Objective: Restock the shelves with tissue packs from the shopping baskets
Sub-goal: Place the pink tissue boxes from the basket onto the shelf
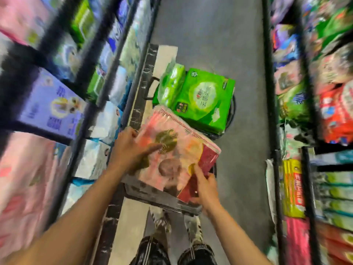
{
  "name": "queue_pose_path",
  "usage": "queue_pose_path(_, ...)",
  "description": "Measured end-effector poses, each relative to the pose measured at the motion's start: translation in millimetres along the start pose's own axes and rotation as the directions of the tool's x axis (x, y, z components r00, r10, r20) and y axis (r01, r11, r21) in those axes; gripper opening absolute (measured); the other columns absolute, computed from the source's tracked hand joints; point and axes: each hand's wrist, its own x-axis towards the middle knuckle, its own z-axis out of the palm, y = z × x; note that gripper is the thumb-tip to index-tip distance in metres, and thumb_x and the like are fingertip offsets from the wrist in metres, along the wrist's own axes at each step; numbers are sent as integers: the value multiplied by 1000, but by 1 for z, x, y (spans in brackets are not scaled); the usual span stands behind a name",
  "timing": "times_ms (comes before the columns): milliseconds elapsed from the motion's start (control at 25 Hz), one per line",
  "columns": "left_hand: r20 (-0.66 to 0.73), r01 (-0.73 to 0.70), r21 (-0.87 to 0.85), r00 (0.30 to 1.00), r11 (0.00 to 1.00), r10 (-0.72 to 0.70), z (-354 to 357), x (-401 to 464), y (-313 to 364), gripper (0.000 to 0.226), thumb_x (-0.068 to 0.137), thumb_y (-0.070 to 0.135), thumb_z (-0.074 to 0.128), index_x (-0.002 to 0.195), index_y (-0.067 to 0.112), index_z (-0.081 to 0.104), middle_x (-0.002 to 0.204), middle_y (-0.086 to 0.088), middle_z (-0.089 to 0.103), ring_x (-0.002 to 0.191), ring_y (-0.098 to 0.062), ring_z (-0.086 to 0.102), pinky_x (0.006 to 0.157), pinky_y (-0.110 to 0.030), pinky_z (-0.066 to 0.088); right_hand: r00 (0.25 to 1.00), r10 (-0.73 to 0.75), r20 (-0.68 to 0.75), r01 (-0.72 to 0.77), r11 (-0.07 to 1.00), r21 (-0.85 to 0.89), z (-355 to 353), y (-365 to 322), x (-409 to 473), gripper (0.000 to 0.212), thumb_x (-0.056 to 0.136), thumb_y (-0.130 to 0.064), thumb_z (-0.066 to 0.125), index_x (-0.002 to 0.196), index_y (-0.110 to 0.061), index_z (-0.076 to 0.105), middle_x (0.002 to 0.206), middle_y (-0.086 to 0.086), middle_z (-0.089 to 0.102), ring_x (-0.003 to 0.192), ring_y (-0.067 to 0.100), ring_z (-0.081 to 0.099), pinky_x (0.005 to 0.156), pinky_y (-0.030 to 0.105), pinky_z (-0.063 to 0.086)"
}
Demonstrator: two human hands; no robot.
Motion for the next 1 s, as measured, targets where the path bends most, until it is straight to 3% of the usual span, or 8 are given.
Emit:
queue_pose_path(120, -78, -102, 42, 991, 994, 105, -73, -40, 59, 70, 47, 73, 83, 76, 24, 42, 75, 5, 51, 65, -15, 46, 55, -35, 30, 948, -303, 98, 316, 934, -168, -34, -66, -46, 107, 59, -81, 75, 141, -28, 31, 140, -4, 56, 127, 19, 55, 109, 53, 44)
queue_pose_path(280, -129, -259, 246, 946, 934, 296, -177, -89, 128, 67, 54, 67, 85, 74, 21, 41, 72, 7, 45, 62, -9, 38, 53, -36, 24, 670, -616, 415, 741, 522, -422, -52, -167, -101, 135, 57, -73, 82, 160, -26, 7, 164, -4, 18, 150, 14, 15, 123, 40, 14)
queue_pose_path(400, -149, -284, 312, 928, 907, 342, -260, -146, 162, 64, 57, 63, 87, 76, 18, 45, 74, 6, 50, 65, -14, 42, 56, -36, 30, 433, -598, 675, 859, 502, -106, -26, -206, -156, 113, 58, -58, 90, 152, -31, 32, 146, -20, 50, 131, -1, 48, 111, 30, 41)
queue_pose_path(560, -273, -187, 545, 882, 817, 383, -348, -216, 165, 58, 63, 73, 75, 88, 25, 54, 90, 5, 59, 85, -20, 55, 71, -40, 46, 289, -659, 695, 849, 511, 131, 27, -209, -228, 75, 67, -35, 90, 133, -27, 57, 116, -16, 72, 106, 1, 67, 88, 17, 50)
queue_pose_path(640, -486, -48, 656, 737, 753, 470, -380, -257, 136, 67, 72, 76, 65, 110, 21, 63, 108, -4, 63, 103, -26, 56, 87, -42, 46, 213, -648, 731, 811, 535, 238, 58, -212, -274, 56, 71, -23, 91, 119, -26, 62, 98, -23, 75, 91, -7, 68, 77, 9, 49)
queue_pose_path(760, -883, -34, 171, 439, 985, 169, -390, -324, 64, 61, 85, 62, 62, 125, 17, 54, 121, -3, 57, 116, -20, 52, 95, -38, 43, 123, -594, 795, 751, 579, 316, 103, -216, -334, 46, 72, -40, 88, 111, -32, 65, 97, -21, 75, 90, -3, 70, 79, 17, 53)
queue_pose_path(840, -865, -151, -363, 421, 919, -272, -378, -358, 29, 47, 92, 53, 62, 125, 21, 48, 119, 0, 59, 112, -15, 57, 90, -33, 45, 66, -546, 835, 713, 612, 343, 138, -214, -370, 64, 68, -52, 85, 123, -27, 63, 111, -7, 75, 102, 12, 71, 89, 36, 56)
queue_pose_path(1000, -888, -249, -444, 247, 861, -387, -393, -401, -11, 45, 97, 40, 58, 129, 10, 52, 120, -5, 63, 100, -10, 62, 74, -14, 46, -60, -535, 842, 683, 593, 426, 199, -197, -447, 88, 63, -47, 88, 133, -17, 45, 119, 2, 66, 101, 8, 68, 93, 29, 54)
